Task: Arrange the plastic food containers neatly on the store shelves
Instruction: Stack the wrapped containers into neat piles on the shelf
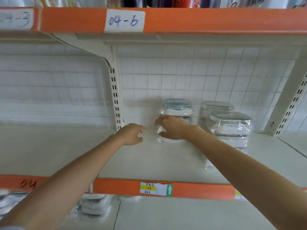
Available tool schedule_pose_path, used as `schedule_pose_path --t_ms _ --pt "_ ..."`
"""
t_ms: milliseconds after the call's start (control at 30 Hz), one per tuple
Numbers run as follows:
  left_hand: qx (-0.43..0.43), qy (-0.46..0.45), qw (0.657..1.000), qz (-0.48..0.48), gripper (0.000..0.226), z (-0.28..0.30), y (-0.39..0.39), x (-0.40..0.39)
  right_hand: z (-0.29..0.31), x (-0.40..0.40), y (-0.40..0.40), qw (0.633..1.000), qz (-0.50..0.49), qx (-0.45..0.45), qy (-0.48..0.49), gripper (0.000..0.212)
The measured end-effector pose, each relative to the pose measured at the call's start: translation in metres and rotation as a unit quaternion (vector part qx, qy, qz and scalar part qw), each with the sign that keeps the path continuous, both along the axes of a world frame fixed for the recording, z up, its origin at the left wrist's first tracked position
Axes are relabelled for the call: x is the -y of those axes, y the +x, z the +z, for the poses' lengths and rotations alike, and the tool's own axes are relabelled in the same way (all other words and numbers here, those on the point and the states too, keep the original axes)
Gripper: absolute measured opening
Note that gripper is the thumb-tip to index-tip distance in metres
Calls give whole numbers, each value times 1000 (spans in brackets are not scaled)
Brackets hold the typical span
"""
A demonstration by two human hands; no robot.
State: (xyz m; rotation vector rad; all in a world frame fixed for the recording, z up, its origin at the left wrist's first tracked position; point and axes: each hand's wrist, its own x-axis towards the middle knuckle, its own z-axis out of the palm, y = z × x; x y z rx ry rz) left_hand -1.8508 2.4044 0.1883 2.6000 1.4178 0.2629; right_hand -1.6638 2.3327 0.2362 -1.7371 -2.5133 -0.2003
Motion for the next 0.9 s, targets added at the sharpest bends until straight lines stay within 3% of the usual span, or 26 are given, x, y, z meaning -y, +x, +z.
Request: schedule_pose_path --t_ms 200,467,600,900 --pt "-60 3 998 18 30 -20 -77 51 -37 24 -71 997 24 2 -75 38" --pt "10 22 997 79 16 -51 -189 135 -83 82 -170 993 73 -30 -87 34" --pt "11 -21 997 69 18 -77 -219 170 -114 111 -194 988 86 -31 -124 42" --pt "-42 -109 992 52 33 -127 -231 206 -185 156 -192 965 -20 -91 -246 52"
